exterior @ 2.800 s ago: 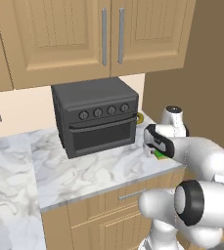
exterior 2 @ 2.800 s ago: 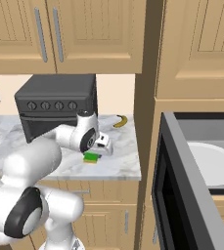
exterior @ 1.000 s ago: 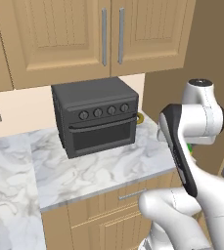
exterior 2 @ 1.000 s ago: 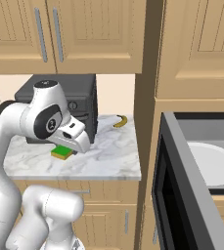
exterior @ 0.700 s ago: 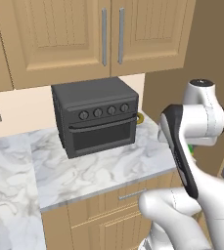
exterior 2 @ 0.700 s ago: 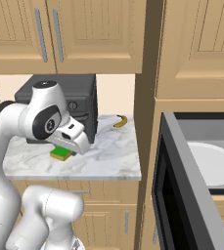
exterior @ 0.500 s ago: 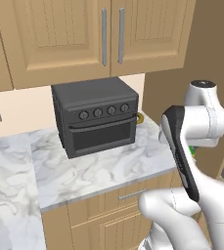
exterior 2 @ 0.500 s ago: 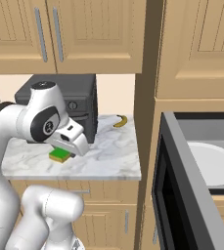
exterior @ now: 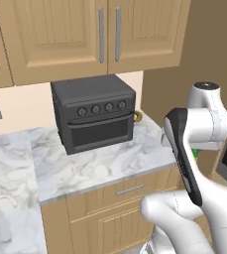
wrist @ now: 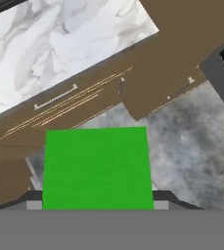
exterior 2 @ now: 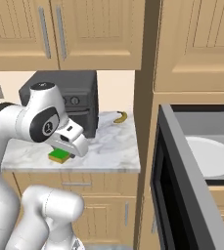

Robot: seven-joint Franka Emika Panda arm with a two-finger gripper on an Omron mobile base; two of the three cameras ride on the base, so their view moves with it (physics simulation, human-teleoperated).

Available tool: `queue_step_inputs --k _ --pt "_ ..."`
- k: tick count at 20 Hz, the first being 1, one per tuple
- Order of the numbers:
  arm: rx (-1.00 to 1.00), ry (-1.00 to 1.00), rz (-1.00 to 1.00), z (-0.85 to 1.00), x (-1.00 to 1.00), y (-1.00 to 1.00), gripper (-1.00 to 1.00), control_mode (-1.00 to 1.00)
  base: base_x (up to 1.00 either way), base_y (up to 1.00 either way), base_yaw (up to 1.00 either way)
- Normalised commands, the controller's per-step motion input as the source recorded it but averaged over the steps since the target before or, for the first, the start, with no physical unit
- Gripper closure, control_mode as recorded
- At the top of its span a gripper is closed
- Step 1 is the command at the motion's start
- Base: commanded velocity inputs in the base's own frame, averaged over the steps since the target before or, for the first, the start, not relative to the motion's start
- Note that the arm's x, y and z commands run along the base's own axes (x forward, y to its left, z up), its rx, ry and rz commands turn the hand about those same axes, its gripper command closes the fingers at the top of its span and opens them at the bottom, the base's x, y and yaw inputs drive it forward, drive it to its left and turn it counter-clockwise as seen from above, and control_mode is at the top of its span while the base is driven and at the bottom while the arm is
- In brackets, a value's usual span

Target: Place the sponge inside the microwave to prepare for sanitizing.

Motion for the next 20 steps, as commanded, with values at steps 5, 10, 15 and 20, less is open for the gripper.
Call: queue_step_inputs --k 5,10,15,20 --pt "0.0 0.0 0.0 0.0 0.0 0.0 1.0 1.0 -0.65 0.0 0.0" --pt "0.0 0.0 0.0 0.0 0.0 0.0 1.0 1.0 -0.79 0.0 0.0" --pt "0.0 0.0 0.0 0.0 0.0 0.0 1.0 1.0 -0.74 0.0 0.0" --pt "0.0 0.0 0.0 0.0 0.0 0.0 1.0 1.0 -0.79 0.0 0.0"
